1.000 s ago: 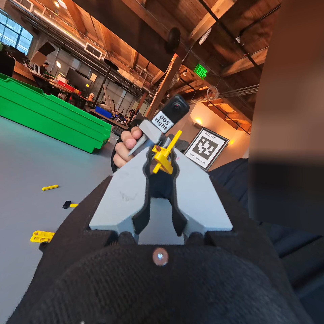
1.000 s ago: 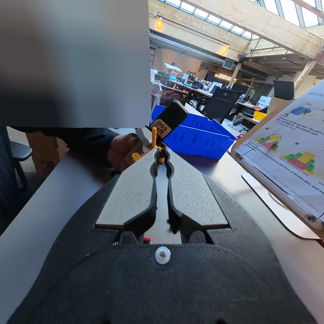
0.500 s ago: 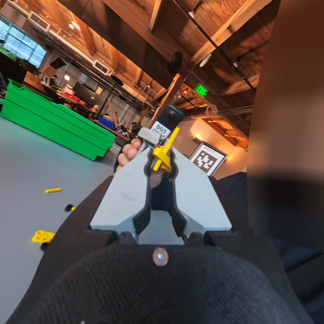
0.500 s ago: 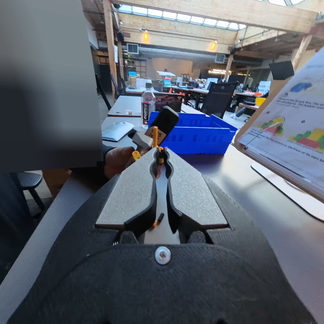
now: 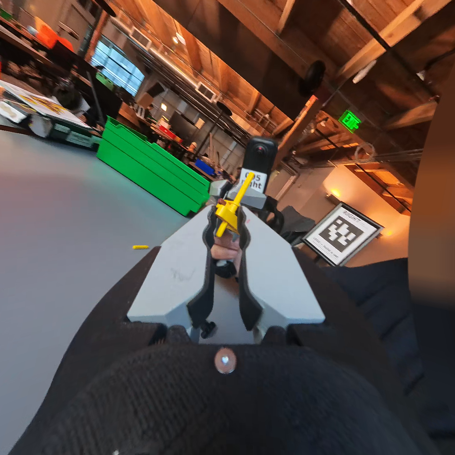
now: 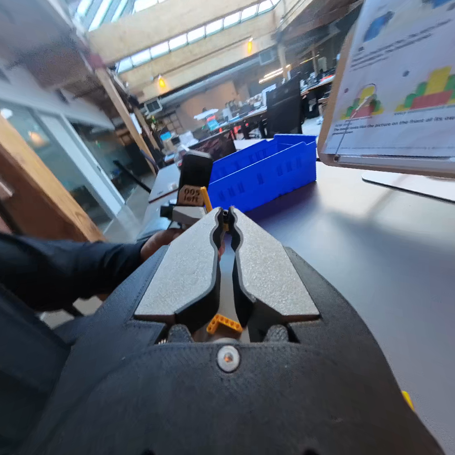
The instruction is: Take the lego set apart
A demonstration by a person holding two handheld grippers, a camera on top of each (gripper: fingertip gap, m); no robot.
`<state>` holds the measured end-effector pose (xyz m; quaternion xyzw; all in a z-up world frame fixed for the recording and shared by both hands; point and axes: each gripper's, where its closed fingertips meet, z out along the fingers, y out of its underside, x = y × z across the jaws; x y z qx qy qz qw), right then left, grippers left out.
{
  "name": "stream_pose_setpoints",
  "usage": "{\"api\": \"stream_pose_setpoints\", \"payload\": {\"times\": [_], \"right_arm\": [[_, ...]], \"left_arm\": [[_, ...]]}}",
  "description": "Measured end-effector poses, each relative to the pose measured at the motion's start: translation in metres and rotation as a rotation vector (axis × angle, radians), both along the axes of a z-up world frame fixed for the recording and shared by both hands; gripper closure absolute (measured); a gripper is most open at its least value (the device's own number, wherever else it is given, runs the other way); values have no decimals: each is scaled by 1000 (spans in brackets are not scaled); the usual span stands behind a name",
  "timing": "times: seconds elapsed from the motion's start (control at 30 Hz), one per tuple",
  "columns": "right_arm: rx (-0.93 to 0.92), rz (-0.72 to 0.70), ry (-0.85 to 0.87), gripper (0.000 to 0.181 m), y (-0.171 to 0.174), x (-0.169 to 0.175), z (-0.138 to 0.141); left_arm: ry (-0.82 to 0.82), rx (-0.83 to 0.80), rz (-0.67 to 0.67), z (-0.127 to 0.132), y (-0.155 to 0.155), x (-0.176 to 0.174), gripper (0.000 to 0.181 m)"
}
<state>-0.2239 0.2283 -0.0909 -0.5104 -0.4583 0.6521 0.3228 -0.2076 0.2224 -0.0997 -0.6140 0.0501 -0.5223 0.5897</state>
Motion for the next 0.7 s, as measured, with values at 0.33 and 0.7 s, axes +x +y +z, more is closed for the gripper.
{"api": "stream_pose_setpoints", "payload": {"times": [0.33, 0.7], "right_arm": [[92, -334, 338, 181, 58, 34, 92], [160, -65, -211, 180, 63, 24, -36]], "left_arm": [[-49, -243, 52, -45, 19, -13, 170], [93, -117, 1, -34, 14, -4, 167]]}}
